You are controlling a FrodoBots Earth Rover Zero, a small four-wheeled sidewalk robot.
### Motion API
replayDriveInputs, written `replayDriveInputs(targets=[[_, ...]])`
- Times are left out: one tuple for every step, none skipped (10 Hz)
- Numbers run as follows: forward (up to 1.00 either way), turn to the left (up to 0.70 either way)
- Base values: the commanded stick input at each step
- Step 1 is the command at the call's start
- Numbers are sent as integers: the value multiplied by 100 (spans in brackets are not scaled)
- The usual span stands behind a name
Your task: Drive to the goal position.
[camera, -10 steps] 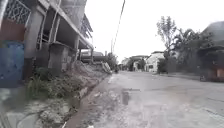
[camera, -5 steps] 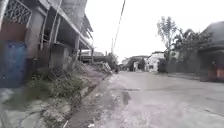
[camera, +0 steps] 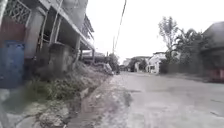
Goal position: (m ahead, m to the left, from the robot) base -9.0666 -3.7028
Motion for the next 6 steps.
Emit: replayDriveInputs(targets=[[5,-52],[5,-31],[5,-53],[5,-70],[5,-66],[5,-22]])
